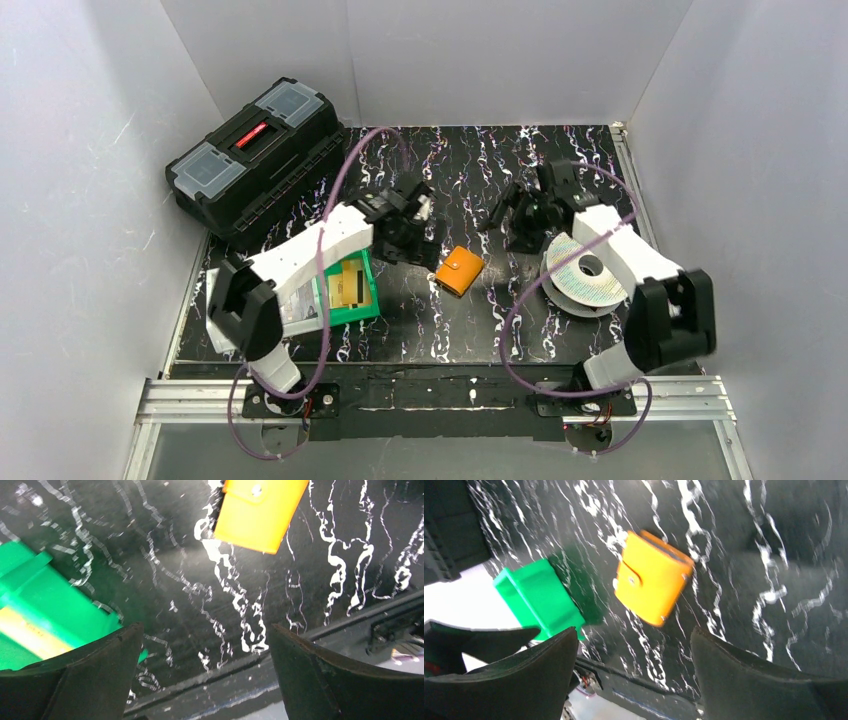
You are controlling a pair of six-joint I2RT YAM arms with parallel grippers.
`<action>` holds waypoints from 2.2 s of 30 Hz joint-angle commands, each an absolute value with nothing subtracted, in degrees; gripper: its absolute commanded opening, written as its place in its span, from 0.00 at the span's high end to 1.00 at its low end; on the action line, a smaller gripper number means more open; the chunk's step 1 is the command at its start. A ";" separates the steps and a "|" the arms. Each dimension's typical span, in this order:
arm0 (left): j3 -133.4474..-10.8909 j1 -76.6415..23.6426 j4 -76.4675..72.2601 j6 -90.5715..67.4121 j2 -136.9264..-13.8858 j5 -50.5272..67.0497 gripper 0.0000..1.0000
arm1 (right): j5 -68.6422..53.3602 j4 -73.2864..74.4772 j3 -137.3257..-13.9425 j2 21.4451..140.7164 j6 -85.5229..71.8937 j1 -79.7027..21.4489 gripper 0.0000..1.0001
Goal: Take the credit cards out of the card holder
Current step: Move the card holder to the center of the board, then open the card holder at the center of the board.
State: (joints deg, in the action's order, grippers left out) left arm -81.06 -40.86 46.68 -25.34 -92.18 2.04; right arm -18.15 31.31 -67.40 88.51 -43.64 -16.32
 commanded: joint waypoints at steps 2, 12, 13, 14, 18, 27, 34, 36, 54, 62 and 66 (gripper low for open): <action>-85.47 -46.48 41.35 -24.76 -100.56 -5.05 0.13 | -15.08 28.68 -53.68 76.90 -49.01 -16.61 0.13; -95.68 -49.48 35.11 -20.94 -117.32 -5.68 0.51 | -15.61 28.61 -44.70 69.96 -48.22 -16.88 0.16; -95.95 -49.56 33.99 -20.77 -118.58 -4.93 0.52 | -15.50 28.44 -44.64 70.28 -48.25 -16.88 0.16; -97.54 -49.57 35.32 -20.77 -120.90 -5.95 0.54 | -15.68 28.18 -44.41 70.65 -48.31 -16.92 0.16; -95.74 -49.57 35.22 -22.20 -123.00 -7.49 0.70 | -15.52 26.63 -42.09 70.78 -48.86 -16.90 0.17; -96.93 -49.35 37.72 -23.94 -124.94 -7.30 0.95 | -15.66 25.37 -41.84 73.28 -47.71 -16.88 0.18; -97.10 -47.65 40.21 -28.29 -121.61 -2.53 1.00 | -16.61 23.28 -41.84 76.23 -47.23 -17.48 0.18; -96.32 -46.86 40.10 -29.78 -120.05 -0.30 1.00 | -16.70 22.68 -42.44 77.60 -47.20 -17.87 0.19; -88.85 -42.84 36.05 -37.90 -113.27 12.66 1.00 | -16.01 19.06 -51.73 93.32 -48.46 -23.69 0.21; -88.69 -42.26 35.68 -40.05 -113.48 14.26 1.00 | -14.28 17.97 -48.99 91.11 -49.55 -24.08 0.24; -88.49 -41.77 35.79 -40.90 -113.30 14.57 1.00 | -13.60 17.58 -47.42 88.91 -49.73 -24.02 0.26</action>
State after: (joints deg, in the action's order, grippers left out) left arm -89.25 -42.44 34.96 -39.48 -117.54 12.93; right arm -15.75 18.63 -49.36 92.05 -49.39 -23.88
